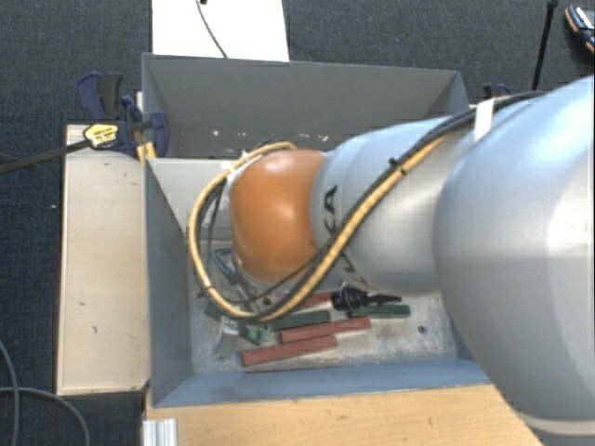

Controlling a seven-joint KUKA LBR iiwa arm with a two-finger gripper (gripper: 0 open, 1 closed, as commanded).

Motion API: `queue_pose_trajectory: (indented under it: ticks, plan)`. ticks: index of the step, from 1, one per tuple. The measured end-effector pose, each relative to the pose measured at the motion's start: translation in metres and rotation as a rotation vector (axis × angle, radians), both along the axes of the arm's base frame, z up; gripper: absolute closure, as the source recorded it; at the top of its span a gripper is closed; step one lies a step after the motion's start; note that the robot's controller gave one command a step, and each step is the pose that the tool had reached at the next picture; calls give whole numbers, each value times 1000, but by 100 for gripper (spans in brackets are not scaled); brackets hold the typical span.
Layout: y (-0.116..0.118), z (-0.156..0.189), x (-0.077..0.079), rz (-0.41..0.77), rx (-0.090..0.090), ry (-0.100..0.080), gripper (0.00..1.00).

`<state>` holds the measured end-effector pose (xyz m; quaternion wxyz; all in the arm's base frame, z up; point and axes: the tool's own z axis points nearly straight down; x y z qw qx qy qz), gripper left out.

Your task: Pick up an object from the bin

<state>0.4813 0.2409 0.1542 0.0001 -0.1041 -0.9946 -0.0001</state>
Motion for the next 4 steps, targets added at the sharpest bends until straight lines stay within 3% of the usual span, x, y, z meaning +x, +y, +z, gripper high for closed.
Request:
queue_pose_trajectory:
  ticks: [1, 2, 4]
  plan:
    - [-17, -81, 26, -141, 1, -2, 0]
    - [-32, -84, 20, -273, -1, 2, 100]
    - [-32, -81, 19, -274, -2, 4, 100]
